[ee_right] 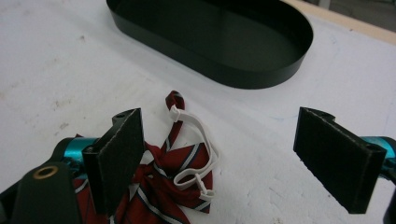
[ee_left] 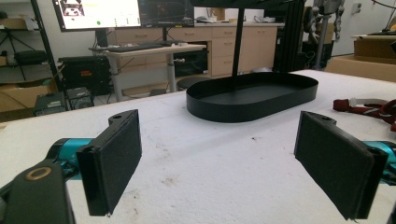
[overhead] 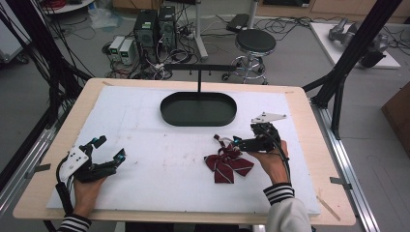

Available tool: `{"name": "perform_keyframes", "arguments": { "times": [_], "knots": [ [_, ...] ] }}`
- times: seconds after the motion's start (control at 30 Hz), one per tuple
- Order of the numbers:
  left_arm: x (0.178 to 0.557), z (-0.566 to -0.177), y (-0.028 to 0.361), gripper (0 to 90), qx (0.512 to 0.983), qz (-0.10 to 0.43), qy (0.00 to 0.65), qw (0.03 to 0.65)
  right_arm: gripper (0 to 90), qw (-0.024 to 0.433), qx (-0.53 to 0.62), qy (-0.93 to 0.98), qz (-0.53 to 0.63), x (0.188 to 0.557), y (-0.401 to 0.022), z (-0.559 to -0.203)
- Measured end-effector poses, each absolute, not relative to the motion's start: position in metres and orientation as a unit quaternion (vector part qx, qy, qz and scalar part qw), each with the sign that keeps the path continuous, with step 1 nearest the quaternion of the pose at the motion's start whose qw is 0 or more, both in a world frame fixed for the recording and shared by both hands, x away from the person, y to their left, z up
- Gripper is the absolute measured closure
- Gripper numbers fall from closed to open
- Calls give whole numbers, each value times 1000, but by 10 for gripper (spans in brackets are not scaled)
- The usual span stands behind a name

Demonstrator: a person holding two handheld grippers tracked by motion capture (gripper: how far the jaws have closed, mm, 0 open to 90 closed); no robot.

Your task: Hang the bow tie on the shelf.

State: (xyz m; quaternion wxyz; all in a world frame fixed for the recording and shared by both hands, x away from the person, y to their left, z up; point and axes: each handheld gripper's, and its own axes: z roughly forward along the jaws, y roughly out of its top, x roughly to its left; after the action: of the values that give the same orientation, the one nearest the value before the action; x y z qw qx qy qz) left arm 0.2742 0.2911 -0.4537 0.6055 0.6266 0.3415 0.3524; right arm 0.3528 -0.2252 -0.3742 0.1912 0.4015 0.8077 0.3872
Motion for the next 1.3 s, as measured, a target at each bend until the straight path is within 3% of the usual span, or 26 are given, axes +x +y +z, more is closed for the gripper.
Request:
{"name": "perform_keyframes", "arguments": {
  "times": [0.4,1.3],
  "knots": [
    [275,-454,290,159,628,350,343,604,203,172,399,836,335,370,-206,-378],
    [275,-453,290,159,629,350,345,602,439,120,434,858,248,395,-200,-404]
  ]
}}
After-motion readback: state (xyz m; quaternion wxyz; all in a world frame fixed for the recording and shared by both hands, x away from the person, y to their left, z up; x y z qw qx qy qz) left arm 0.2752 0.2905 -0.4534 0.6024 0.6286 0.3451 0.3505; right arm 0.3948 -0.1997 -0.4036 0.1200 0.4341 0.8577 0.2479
